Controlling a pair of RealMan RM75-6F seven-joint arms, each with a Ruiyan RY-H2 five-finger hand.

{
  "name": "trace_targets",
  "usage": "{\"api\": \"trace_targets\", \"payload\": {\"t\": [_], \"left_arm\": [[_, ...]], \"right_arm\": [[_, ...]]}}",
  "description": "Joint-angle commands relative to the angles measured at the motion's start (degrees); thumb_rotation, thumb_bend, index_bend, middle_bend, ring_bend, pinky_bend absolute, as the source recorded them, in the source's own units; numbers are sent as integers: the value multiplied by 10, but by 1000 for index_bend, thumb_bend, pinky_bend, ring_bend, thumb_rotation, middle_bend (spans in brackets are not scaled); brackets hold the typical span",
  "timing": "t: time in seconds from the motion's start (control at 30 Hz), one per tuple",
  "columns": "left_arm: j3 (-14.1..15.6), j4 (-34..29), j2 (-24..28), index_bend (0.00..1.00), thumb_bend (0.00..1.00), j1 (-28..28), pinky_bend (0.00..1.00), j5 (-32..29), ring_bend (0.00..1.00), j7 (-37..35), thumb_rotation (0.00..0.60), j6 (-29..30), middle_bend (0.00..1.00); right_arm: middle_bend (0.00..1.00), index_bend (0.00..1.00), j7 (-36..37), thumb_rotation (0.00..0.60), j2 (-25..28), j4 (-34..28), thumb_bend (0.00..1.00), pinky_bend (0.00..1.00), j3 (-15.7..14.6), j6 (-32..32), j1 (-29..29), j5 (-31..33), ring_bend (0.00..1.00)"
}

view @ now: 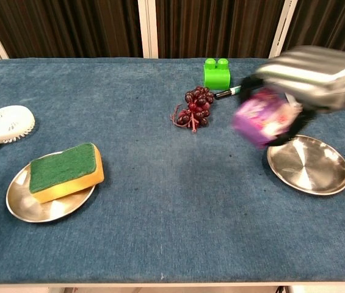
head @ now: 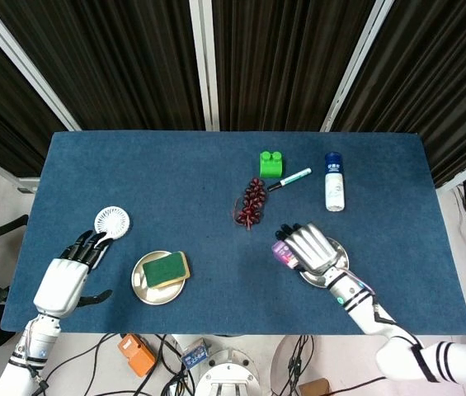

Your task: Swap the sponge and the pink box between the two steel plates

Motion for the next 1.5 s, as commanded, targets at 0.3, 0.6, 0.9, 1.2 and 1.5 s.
{"api": "trace_targets", "payload": {"t": [0.3,0.6,0.9,1.2,1.5], "left_arm": [[-13,15,-12,129,1,-7,270,-16,64,0,600,-29,95],[-16,19,-12,129,1,-4,270,-18,64,-9,600,-34,95],[-3,18,7,129,1,14,267,4,63,-29,600,-14,95],[15,130,-1,102,27,93,55,19,0,-91,600,92,0],[20,181,4,72,29,108,43,31,0,-180,600,100,0]], "right_arm": [[654,579,103,600,17,100,365,813,-55,-26,-41,-20,628],[158,0,178,600,14,122,297,533,-59,-45,-38,-47,192],[0,0,210,600,74,63,119,290,-80,5,-70,-89,1],[0,0,104,600,115,37,118,0,-115,332,-297,-100,0],[0,0,218,600,116,94,118,0,-106,364,-352,-95,0]]}}
